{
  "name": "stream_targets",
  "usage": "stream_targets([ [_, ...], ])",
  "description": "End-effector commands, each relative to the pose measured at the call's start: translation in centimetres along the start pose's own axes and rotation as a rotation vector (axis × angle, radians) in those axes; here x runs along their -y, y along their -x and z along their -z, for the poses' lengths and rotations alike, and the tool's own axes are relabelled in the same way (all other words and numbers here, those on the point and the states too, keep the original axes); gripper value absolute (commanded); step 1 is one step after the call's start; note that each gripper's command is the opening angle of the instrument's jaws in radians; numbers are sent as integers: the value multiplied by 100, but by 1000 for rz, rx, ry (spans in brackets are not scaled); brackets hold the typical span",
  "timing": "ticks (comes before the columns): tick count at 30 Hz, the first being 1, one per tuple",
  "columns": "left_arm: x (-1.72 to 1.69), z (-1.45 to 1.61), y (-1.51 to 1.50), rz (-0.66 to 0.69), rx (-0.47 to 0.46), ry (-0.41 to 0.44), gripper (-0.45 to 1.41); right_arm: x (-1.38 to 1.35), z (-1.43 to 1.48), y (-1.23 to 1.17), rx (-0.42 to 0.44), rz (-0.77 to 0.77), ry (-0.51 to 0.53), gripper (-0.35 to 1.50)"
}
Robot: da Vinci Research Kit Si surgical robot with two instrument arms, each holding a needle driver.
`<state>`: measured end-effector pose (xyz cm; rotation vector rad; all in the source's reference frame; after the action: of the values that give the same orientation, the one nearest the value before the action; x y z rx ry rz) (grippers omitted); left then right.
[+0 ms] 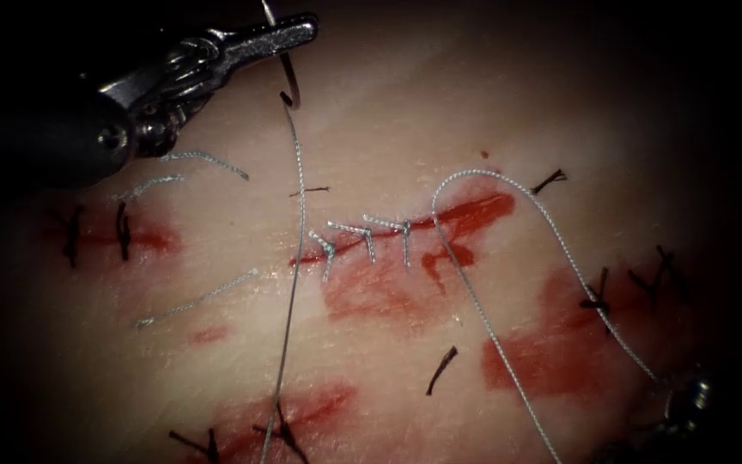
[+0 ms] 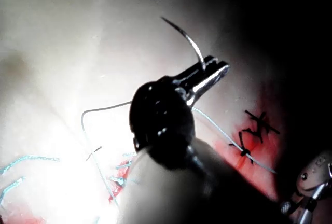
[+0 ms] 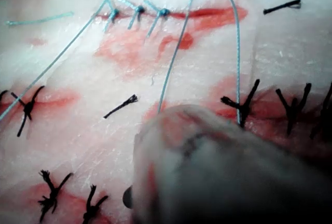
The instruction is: Wound Closure
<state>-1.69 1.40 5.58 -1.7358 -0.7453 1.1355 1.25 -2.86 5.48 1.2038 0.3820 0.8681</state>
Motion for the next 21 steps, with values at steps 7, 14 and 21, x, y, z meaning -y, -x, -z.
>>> stream_targets([
  [7,5,-3,4,0,0,0,-45,-26,35,-136,-484,-155,90,41],
  [14,5,-4,5,0,2,-2,-45,-56,-3,-150,-605,-140,196,91],
  [21,4,-4,6,0,5,-3,-45,-59,-33,-157,-579,-160,145,81],
])
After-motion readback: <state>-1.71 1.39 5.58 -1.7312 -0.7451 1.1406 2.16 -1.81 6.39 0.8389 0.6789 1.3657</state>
